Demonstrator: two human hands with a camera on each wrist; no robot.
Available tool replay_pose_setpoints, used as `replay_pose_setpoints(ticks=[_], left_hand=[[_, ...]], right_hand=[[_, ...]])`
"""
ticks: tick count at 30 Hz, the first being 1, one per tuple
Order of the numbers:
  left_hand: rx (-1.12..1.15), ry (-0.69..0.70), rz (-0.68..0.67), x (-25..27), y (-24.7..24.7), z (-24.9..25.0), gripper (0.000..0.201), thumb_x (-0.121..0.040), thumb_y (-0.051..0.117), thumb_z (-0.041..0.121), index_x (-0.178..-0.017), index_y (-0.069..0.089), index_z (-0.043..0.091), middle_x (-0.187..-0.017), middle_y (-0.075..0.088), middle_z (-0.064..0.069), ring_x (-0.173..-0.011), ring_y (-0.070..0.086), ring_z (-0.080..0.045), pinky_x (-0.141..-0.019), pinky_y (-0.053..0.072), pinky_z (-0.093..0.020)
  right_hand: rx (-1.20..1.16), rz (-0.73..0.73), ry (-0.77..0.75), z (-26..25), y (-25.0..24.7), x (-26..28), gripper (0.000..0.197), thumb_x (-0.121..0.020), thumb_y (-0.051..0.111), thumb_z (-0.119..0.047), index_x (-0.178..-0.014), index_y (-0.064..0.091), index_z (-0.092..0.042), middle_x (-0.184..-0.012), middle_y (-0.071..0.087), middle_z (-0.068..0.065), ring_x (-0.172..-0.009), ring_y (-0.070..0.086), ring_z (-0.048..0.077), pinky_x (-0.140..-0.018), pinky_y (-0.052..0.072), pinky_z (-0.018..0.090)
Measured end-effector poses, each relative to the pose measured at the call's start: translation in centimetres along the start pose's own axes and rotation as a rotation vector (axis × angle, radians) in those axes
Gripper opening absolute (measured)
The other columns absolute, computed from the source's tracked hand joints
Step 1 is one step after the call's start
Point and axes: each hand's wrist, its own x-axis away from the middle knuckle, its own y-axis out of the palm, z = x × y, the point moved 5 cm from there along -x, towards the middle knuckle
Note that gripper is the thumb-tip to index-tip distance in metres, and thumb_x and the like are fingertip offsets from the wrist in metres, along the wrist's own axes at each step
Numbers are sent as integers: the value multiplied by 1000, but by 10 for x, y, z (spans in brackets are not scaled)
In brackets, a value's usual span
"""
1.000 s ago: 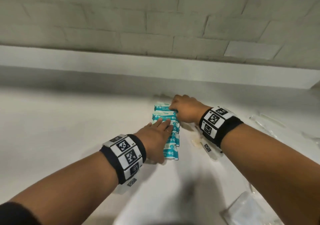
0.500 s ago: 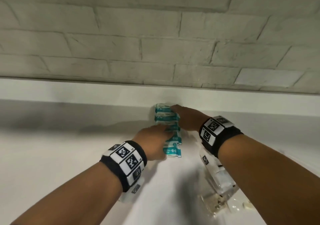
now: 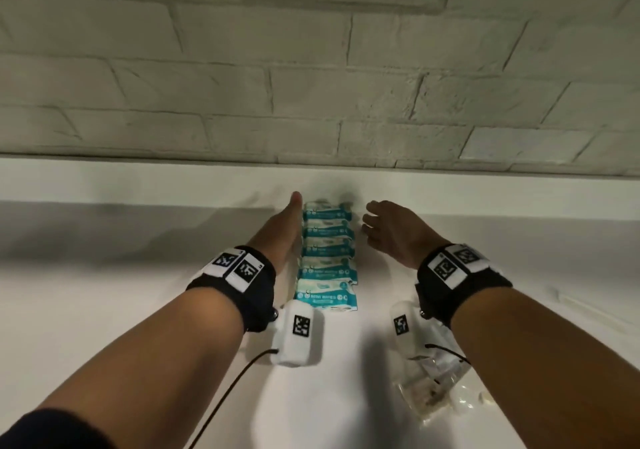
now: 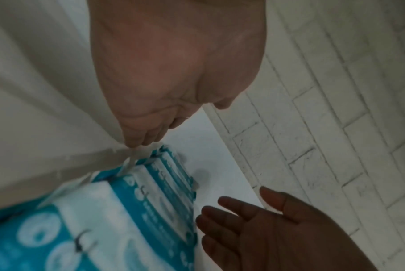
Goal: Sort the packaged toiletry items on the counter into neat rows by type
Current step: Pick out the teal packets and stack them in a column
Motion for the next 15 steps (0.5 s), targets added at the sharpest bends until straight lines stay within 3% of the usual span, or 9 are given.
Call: replay_pose_setpoints(ticks=[1,2,4,7,12,15], left_hand=[[69,-9,13,-7,1,-3,43,-96,28,60,-90,58,30,-85,69,0,-96,61,-19,-108,36,-36],[93,-20,0,-15,3,-7,52,-95,29,63,-81,61,25,-73,70,0,-86,65,-20,-105,41,-39],[102,-34,-57,-27,8,-15,70,-87,29,73,-92,70,16,-84,76,-7,-89,71,-26,-103,44,-46],[116,-49,-113,-36,13,-22,83,-75,32,81,-110,69,16,-107,72,-15,-102,69,-32,-102,44,-51],[145,-58,-142,-35,14,-21,80,-80,28,77,-116,66,17,-110,71,-15,-104,68,-31,-101,45,-51],[179,-65,-122,-32,14,-20,79,-84,25,75,-115,66,15,-110,71,-16,-104,68,-31,-102,44,-51]], right_hand=[[-24,-13,21,3,5,0,17,-98,41,-35,-85,46,-26,-84,44,-6,-79,46,11,-72,38,26],[-40,-21,37,5,8,0,21,-98,40,-36,-79,43,-27,-80,42,-7,-74,43,9,-68,36,26],[-58,-34,38,6,14,1,29,-100,36,-35,-73,42,-24,-71,49,-6,-68,46,9,-63,37,26],[-36,-68,3,6,21,4,37,-103,28,-31,-72,45,-20,-51,59,-9,-54,55,6,-58,40,24],[-26,-84,-10,6,27,7,34,-103,28,-33,-90,55,-18,-86,62,-1,-79,58,11,-68,44,26],[-38,-51,6,5,28,13,33,-103,29,-32,-83,52,-19,-74,60,-3,-68,57,9,-64,43,24]])
